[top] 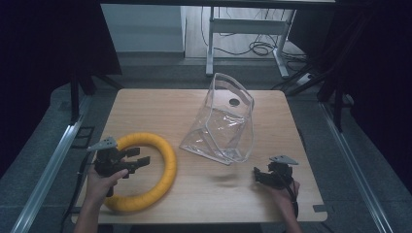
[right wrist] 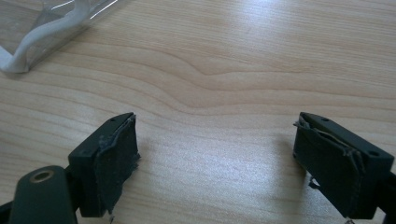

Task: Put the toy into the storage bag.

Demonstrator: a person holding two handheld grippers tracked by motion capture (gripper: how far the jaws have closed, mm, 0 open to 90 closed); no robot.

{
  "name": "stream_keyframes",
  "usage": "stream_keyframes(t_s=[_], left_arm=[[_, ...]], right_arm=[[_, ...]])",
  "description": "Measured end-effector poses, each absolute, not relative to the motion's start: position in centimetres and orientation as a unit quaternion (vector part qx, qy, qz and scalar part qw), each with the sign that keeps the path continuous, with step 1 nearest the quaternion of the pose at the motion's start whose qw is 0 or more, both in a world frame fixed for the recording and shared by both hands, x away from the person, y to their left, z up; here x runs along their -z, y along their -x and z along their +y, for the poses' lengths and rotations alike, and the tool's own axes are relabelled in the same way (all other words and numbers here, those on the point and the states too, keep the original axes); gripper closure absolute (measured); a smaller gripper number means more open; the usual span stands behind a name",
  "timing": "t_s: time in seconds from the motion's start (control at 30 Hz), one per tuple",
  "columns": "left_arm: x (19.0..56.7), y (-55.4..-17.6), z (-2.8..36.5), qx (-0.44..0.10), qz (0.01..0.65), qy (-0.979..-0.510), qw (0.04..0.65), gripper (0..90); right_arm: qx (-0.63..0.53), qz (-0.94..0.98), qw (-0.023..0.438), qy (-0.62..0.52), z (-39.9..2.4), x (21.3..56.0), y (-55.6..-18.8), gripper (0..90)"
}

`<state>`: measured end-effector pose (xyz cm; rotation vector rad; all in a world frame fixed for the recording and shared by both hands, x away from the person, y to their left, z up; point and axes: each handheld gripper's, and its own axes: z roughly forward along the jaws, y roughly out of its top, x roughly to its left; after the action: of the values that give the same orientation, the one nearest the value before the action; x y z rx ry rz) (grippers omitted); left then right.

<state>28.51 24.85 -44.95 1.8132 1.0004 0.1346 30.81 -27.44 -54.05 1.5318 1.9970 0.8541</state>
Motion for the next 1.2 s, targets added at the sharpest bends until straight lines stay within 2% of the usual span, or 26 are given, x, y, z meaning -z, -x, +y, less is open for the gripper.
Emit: stream_keyframes(t_s=[0.37, 0.6, 0.8, 1.03, 1.2], left_arm=[[45.2, -28.8, 24.3, -0.073, 0.421, -0.763, 0.485, 31.7], [44.0, -28.7, 24.5, -0.063, 0.409, -0.768, 0.488, 32.9], [43.2, -28.4, 24.5, -0.053, 0.386, -0.790, 0.474, 33.1], [43.4, -27.7, 23.8, -0.028, 0.341, -0.849, 0.403, 33.1], [43.7, -27.4, 23.3, 0.002, 0.317, -0.871, 0.375, 33.1]], right_arm=[[-0.312, 0.729, 0.242, -0.560, -27.4, 54.0, -30.8, 15.6], [-0.312, 0.729, 0.241, -0.560, -27.4, 54.0, -30.8, 15.6], [-0.313, 0.728, 0.242, -0.560, -27.4, 54.1, -30.8, 15.8], [-0.312, 0.727, 0.243, -0.561, -27.4, 54.1, -30.8, 16.4], [-0.312, 0.727, 0.245, -0.561, -27.5, 54.1, -30.8, 17.1]])
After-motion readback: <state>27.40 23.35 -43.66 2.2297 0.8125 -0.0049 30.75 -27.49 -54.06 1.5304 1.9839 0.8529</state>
